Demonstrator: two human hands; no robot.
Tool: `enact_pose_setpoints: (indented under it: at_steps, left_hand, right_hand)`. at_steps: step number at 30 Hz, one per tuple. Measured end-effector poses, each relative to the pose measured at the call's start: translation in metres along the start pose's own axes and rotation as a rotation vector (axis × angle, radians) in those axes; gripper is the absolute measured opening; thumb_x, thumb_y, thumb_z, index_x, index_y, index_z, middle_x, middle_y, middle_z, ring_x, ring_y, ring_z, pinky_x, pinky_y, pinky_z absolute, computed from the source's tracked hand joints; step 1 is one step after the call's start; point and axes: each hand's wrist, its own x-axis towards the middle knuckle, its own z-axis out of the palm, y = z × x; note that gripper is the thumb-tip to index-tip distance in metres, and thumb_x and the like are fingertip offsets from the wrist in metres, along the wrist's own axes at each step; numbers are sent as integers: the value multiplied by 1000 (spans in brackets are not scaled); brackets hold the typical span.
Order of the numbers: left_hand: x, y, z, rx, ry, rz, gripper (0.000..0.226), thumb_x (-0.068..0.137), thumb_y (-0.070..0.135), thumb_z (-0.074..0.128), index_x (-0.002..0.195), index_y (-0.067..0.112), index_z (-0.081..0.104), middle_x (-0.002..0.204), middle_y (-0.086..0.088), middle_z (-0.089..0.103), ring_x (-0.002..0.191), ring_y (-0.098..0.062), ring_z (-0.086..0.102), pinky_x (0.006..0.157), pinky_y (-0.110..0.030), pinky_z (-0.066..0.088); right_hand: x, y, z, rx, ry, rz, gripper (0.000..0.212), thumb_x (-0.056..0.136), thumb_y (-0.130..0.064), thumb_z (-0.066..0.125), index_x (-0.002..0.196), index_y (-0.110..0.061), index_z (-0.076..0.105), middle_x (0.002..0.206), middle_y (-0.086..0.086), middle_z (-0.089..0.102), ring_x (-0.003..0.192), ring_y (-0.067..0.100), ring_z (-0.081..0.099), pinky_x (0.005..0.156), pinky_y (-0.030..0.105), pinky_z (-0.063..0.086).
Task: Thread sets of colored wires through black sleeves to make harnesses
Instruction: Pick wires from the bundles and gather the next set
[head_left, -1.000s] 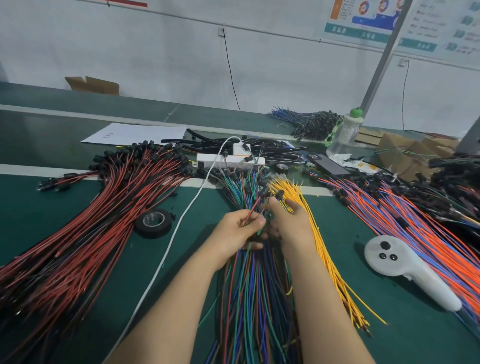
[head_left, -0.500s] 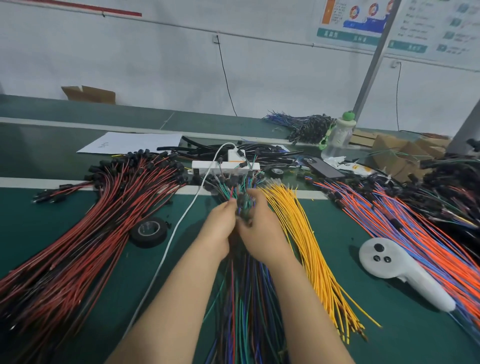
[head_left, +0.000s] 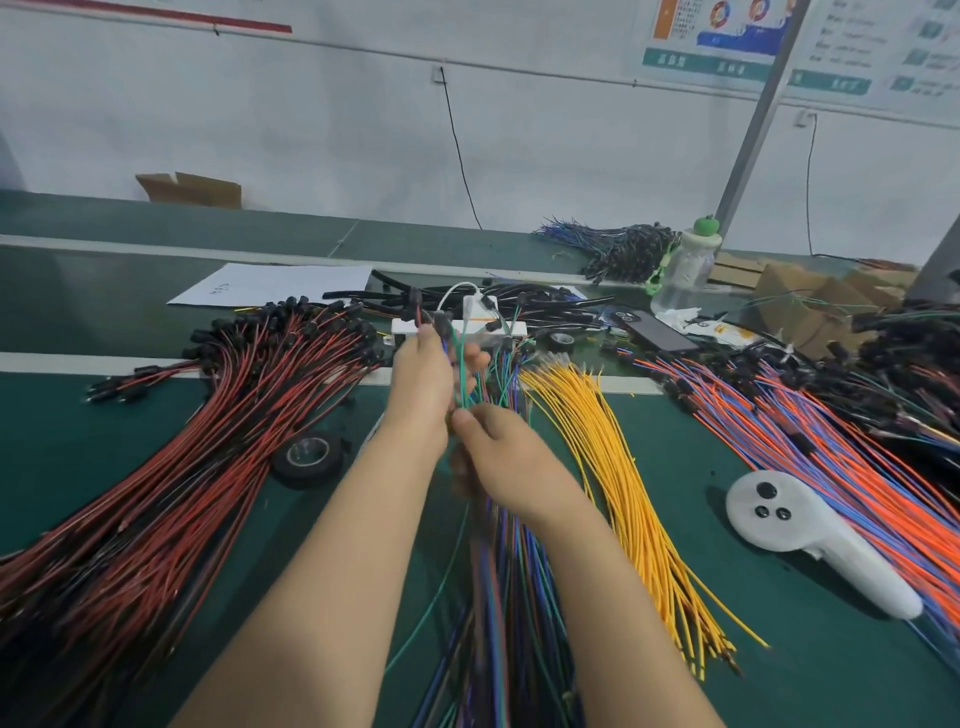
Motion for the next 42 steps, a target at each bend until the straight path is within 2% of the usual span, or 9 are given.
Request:
enact_pose_setpoints:
  at_steps: [3,6,8,12,16,27,35,39,42]
  left_hand:
    - [-8,0,-5,367,-210,14,35,102,36,36,87,15,59,73,-1,70,68,-14,64,59,-21,46]
    - [-14,3,-12,512,-180,55,31,101,26,40,77,17,56,63,1,63,63,-18,56,62,-27,42]
    - [-14,18,-18,280,-138,17,30,103,24,35,78,15,48,52,4,63,49,-11,57,56,-25,46]
    - [-16,54,-37,-460,-316,-145,32,103,24,33,75,13,43,43,8,39,29,0,32,27,-11,26]
    - [-20,62,-33,-534,-387,-212,32,102,23,32,78,10,47,47,7,36,29,-2,29,26,-16,28]
    - [-13,23,-33,-112,-257,-238,26,103,16,35,87,5,53,54,2,49,31,0,29,26,-10,19]
    - [-17,-1,-34,662,-239,-264,23,105,20,27,98,2,40,71,-19,67,43,-16,60,37,-19,47]
    - [-20,-18,-37,864,-306,-337,28,104,17,25,115,-5,39,110,-33,62,68,-31,64,52,-28,50]
    - [-17,-28,-35,753,-308,-351,22,102,13,30,92,0,43,102,-32,65,69,-33,68,59,-33,56]
  right_hand:
    - [5,-11,1,-97,181,-77,29,104,-17,33,91,-8,57,76,5,53,68,19,47,69,32,38]
    - [4,-15,-14,-66,21,-31,29,103,-19,37,84,-14,59,66,5,58,55,18,56,60,28,47]
    - [3,-6,-34,-117,76,63,28,100,-24,46,86,-10,66,69,10,64,57,15,59,58,29,50]
    - [8,34,-64,-686,404,423,30,95,-28,54,117,-10,62,120,13,62,111,31,55,90,36,44]
    - [12,59,-49,-854,349,510,32,94,-22,54,123,-8,50,127,11,55,121,34,47,96,40,36]
    - [15,52,-66,-607,396,465,10,91,-8,48,89,-2,55,93,17,60,80,32,54,67,30,41]
    - [4,29,-26,-716,73,387,61,78,-60,67,112,-11,52,114,9,57,100,27,57,75,31,42]
    - [-3,28,-25,-775,72,452,80,75,-60,70,129,-9,43,135,16,42,118,35,51,88,36,45]
    - [1,28,-23,-769,74,438,64,79,-48,72,123,-6,51,127,16,54,113,32,56,77,30,42]
